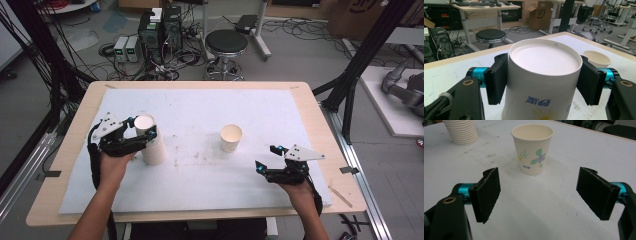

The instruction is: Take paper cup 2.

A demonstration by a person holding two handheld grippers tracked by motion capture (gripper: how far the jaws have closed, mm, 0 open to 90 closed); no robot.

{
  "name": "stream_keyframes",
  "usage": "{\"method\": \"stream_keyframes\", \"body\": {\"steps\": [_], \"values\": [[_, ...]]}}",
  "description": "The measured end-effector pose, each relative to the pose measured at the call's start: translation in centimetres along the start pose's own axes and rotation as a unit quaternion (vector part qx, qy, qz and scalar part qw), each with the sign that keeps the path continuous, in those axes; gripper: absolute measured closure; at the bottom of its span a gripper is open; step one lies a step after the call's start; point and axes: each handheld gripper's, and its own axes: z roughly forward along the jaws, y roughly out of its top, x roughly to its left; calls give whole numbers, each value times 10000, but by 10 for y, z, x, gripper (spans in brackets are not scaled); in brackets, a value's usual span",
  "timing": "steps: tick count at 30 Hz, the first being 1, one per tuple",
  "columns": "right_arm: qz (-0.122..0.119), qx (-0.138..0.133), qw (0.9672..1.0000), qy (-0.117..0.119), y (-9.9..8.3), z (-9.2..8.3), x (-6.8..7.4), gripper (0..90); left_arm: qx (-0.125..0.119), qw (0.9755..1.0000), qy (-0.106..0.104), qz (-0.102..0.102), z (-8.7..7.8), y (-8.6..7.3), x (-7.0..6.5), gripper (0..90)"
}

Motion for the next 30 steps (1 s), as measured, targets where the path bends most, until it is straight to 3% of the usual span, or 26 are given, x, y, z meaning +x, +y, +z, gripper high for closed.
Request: {"method": "stream_keyframes", "body": {"steps": [8,19,26,30], "values": [[8,12,10000,9,0,0,0,200,-270,9996,-100,-82,-6,16,0,329],[18,10,10000,4,0,-3,1,201,-653,9976,-232,-16,-22,58,-8,332],[-19,-15,10000,-9,-1,-4,0,201,-1154,9926,-380,-64,-33,77,-21,336],[2,2,10000,-2,0,-3,1,200,-1265,9892,-728,-96,-35,84,-32,337]]}}
